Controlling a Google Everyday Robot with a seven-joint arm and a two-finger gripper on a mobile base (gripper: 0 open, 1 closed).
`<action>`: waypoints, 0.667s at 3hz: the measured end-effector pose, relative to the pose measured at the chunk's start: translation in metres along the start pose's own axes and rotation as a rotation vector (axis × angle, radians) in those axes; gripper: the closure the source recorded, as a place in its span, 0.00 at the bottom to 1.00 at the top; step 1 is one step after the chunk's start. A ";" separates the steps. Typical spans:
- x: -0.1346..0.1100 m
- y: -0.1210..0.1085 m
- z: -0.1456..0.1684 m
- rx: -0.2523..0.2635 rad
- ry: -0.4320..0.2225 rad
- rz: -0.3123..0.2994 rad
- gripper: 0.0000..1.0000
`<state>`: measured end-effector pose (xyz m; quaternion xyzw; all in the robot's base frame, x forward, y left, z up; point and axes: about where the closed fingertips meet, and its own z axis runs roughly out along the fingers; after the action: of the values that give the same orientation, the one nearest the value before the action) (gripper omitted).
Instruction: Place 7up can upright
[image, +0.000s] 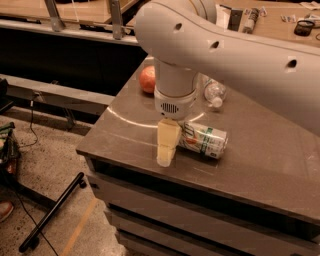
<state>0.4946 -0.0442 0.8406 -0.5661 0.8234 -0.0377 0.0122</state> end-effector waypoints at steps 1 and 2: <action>0.007 -0.007 0.009 0.008 0.023 0.072 0.00; 0.020 -0.018 0.009 0.017 0.017 0.140 0.00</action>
Offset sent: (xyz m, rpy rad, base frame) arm 0.0130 -0.0427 -0.0065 -0.0151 -0.0190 -0.2065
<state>0.5046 -0.0698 0.8330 -0.5068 0.8606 -0.0486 0.0127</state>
